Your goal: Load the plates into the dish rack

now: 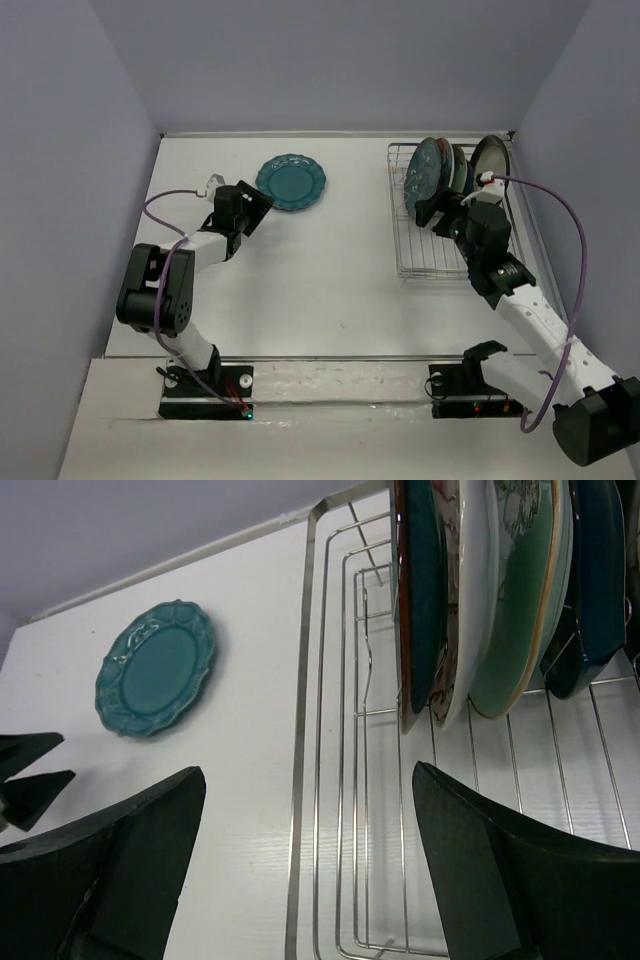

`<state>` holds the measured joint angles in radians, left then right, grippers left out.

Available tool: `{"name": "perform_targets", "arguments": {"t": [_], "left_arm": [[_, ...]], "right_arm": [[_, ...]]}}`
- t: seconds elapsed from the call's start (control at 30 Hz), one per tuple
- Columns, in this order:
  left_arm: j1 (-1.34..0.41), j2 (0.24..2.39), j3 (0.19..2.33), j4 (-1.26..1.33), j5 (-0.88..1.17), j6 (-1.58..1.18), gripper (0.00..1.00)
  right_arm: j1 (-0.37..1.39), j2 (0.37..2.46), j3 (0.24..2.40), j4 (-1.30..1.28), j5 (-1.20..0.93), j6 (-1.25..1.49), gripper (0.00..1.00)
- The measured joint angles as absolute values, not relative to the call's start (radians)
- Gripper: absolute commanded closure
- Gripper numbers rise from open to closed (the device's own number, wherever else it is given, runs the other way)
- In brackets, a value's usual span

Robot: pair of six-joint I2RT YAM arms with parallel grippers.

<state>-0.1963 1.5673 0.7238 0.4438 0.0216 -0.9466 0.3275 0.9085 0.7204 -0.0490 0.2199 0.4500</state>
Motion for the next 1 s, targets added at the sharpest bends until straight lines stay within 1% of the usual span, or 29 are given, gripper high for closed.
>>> {"name": "perform_targets", "arguments": {"t": [0.13, 0.4, 0.53, 0.6, 0.67, 0.73, 0.77, 0.8, 0.83, 0.9, 1.0], "left_arm": [[-0.176, 1.699, 0.812, 0.501, 0.038, -0.982, 0.31], [-0.137, 1.919, 0.908, 0.607, 0.087, -1.041, 0.33], [-0.138, 1.981, 0.963, 0.648, 0.099, -1.053, 0.41], [-0.138, 2.008, 0.979, 0.671, 0.104, -1.061, 0.48], [-0.138, 2.027, 0.987, 0.693, 0.106, -1.067, 0.51], [-0.138, 2.046, 0.988, 0.722, 0.106, -1.079, 0.61], [-0.137, 2.057, 0.988, 0.743, 0.107, -1.086, 0.70], [-0.137, 2.059, 0.988, 0.749, 0.106, -1.087, 0.70], [-0.136, 2.069, 0.988, 0.767, 0.106, -1.097, 0.82], [-0.131, 2.082, 0.979, 0.796, 0.114, -1.105, 0.94], [-0.122, 2.084, 0.945, 0.884, 0.144, -1.118, 0.94]], "right_arm": [[0.327, 0.883, 0.695, 0.000, 0.197, 0.458, 0.12], [0.327, 0.887, 0.678, 0.024, 0.170, 0.464, 0.13], [0.327, 0.892, 0.676, 0.033, 0.156, 0.467, 0.14], [0.327, 0.892, 0.672, 0.038, 0.149, 0.468, 0.14], [0.327, 0.893, 0.671, 0.039, 0.145, 0.469, 0.14], [0.327, 0.899, 0.670, 0.048, 0.141, 0.471, 0.14], [0.327, 0.904, 0.670, 0.054, 0.141, 0.472, 0.14], [0.327, 0.908, 0.670, 0.058, 0.138, 0.472, 0.14], [0.327, 0.911, 0.670, 0.060, 0.138, 0.472, 0.14], [0.327, 0.913, 0.670, 0.061, 0.137, 0.472, 0.14], [0.327, 0.911, 0.670, 0.062, 0.134, 0.472, 0.14]]}}
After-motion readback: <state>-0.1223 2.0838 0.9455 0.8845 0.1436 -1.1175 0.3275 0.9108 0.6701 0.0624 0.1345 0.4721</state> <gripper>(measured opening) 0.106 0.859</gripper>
